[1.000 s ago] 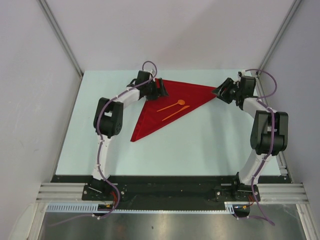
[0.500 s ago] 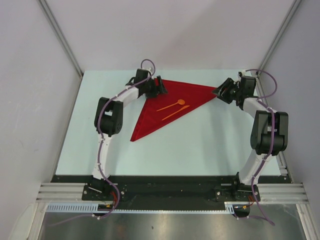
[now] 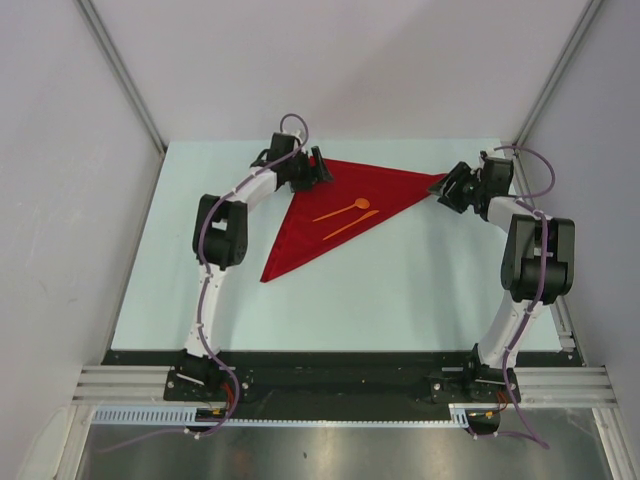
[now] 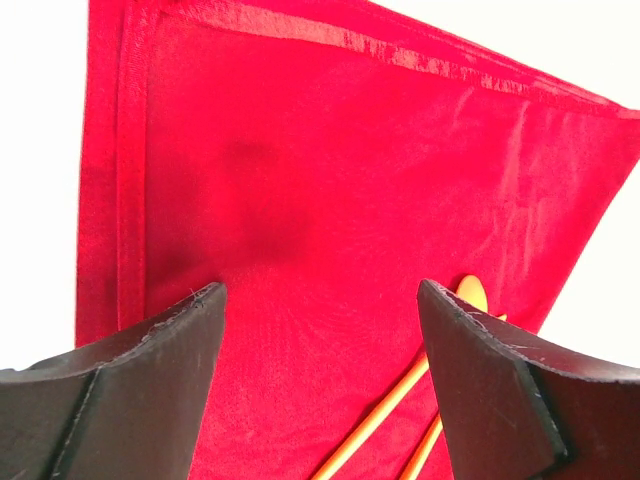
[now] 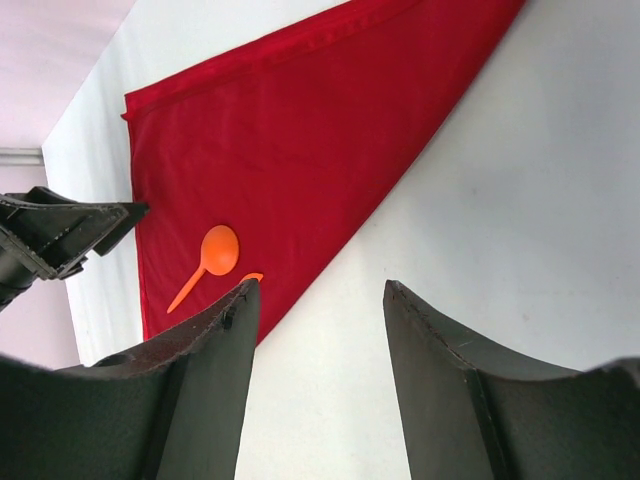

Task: Fold the napkin, place the utensils inside, and roll it up
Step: Fold the napkin

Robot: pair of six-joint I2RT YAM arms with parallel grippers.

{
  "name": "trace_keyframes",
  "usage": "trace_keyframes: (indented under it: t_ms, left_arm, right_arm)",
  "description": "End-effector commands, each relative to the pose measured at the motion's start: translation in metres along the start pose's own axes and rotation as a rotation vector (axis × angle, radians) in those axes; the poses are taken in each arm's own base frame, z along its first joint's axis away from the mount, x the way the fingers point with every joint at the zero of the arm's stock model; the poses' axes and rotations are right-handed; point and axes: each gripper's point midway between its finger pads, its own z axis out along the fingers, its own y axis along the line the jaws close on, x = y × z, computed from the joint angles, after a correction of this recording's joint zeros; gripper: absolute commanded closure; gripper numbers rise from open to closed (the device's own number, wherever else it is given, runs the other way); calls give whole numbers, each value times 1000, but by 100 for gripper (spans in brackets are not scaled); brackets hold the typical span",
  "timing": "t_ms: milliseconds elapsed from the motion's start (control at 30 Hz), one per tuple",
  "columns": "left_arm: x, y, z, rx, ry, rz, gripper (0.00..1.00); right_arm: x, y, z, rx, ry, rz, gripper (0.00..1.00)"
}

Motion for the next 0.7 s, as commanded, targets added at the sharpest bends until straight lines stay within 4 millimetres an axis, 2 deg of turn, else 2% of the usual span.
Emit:
trace_keyframes:
  t_ms: [0,467,567,667]
  left_arm:
    - [17,43,10,-105,65,-51,13]
    - [5,57,12,-142,50,-61,12]
    - [-2,54,15,-130,40,-55,12]
    - [-19,36,10,-70,-7,-26,12]
  right_arm:
    - [-24,13,1,-30,-60,-22,43]
    - [-28,9,-3,-25,-68,-18,43]
    - [-30,6,-1,-17,-73,-19,43]
    - [-33,-4,6,-1,-76,-13,43]
